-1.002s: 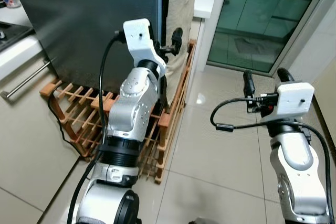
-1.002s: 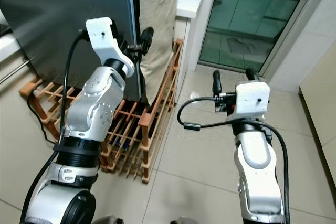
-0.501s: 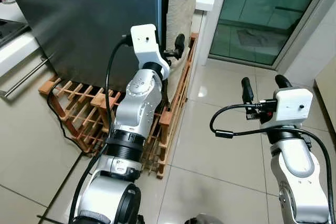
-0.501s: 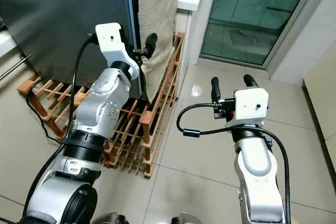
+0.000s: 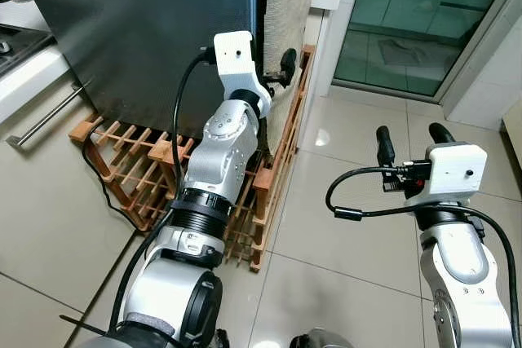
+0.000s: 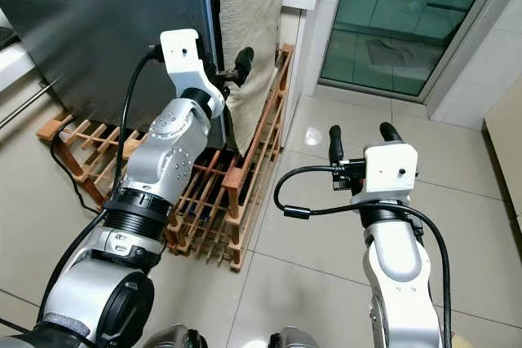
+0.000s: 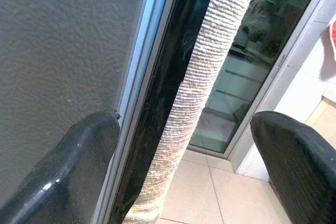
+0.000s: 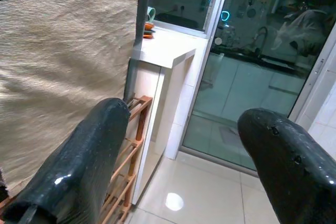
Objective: Restocking fridge
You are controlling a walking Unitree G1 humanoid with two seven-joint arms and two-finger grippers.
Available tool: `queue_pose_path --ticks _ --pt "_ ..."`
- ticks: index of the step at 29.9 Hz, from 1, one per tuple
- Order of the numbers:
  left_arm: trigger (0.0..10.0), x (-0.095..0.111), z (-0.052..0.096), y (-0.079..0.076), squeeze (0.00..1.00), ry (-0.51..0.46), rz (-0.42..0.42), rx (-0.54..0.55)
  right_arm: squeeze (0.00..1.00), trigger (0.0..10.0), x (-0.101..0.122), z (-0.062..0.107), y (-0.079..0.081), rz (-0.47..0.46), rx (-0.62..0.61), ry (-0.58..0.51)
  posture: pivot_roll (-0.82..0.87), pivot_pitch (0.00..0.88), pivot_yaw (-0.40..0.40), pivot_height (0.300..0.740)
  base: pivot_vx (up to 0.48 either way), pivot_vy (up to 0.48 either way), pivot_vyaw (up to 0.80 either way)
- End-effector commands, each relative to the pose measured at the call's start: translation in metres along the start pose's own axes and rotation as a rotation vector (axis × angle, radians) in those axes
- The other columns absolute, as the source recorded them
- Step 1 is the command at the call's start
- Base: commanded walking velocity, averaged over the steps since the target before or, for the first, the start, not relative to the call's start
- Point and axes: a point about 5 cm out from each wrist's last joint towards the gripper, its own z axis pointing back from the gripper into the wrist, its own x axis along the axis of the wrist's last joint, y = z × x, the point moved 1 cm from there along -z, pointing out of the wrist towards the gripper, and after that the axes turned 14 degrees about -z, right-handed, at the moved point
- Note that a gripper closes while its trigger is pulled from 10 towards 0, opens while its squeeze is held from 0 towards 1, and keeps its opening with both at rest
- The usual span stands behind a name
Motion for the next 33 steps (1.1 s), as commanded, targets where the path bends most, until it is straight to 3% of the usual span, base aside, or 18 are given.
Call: queue_pose_path --ticks 1,4,5,7,8,9,13,16,22,24,27,31,33 --pt "10.0 0.012 0.002 -0.014 0.00 -0.041 0.020 -0.052 0.00 10.0 0.007 0.002 -0.002 0.010 -0.015 -0.018 -0.26 0.083 0.014 0.711 0.000 0.000 0.00" --pt "10.0 0.003 0.020 0.007 0.00 -0.036 -0.032 -0.038 0.00 10.0 0.014 0.004 -0.006 0.011 -0.043 -0.049 -0.25 0.079 0.014 0.711 0.000 0.000 0.00" --pt "10.0 0.000 0.035 0.022 0.00 -0.053 -0.056 -0.020 0.00 10.0 0.020 0.007 -0.009 0.018 -0.072 -0.078 -0.25 0.078 0.014 0.711 0.000 0.000 0.00" --pt "10.0 -0.001 0.041 0.027 0.00 -0.062 -0.067 -0.013 0.00 10.0 0.022 0.008 -0.011 0.022 -0.083 -0.088 -0.24 0.074 0.013 0.711 0.000 0.000 0.00" --pt "10.0 -0.001 0.057 0.041 0.00 -0.095 -0.102 0.020 0.00 10.0 0.026 0.012 -0.012 0.039 -0.095 -0.112 -0.22 0.068 0.014 0.711 0.000 0.000 0.00" --pt "10.0 -0.001 0.057 0.041 0.00 -0.095 -0.102 0.020 0.00 10.0 0.026 0.012 -0.012 0.039 -0.095 -0.112 -0.22 0.068 0.014 0.711 0.000 0.000 0.00" --pt "10.0 -0.002 0.094 0.080 0.00 -0.106 -0.039 0.223 0.00 10.0 0.041 0.014 -0.017 0.061 -0.122 -0.180 -0.20 0.044 0.000 0.711 0.000 0.000 0.00" --pt "10.0 0.000 0.111 0.087 0.00 -0.110 -0.035 0.289 0.00 10.0 0.042 0.008 -0.026 0.059 -0.153 -0.190 -0.18 0.032 -0.018 0.711 0.000 0.000 0.00" --pt "10.0 -0.006 0.118 0.087 0.00 -0.083 -0.058 0.321 0.00 10.0 0.039 -0.004 -0.031 0.047 -0.144 -0.176 -0.16 0.013 -0.047 0.711 0.000 0.000 0.00" --pt "10.0 -0.008 0.112 0.080 0.00 -0.062 -0.119 0.306 0.00 10.0 0.034 -0.015 -0.026 0.034 -0.098 -0.154 -0.14 0.004 -0.055 0.711 0.000 -0.480 0.00" --pt "10.0 -0.012 0.102 0.074 0.00 -0.032 -0.126 0.287 0.00 10.0 0.030 -0.024 -0.024 0.016 -0.080 -0.143 -0.13 0.000 -0.053 0.711 0.000 -0.475 0.00" --pt "10.0 -0.019 0.086 0.070 0.00 0.023 -0.073 0.277 0.00 10.0 0.030 -0.028 -0.024 0.013 -0.081 -0.143 -0.12 0.008 -0.050 0.711 0.067 -0.344 0.00" --pt "10.0 -0.016 0.079 0.069 0.00 0.017 -0.094 0.280 0.00 10.0 0.028 -0.029 -0.024 0.004 -0.089 -0.139 -0.12 0.010 -0.049 0.711 0.000 0.000 0.46"
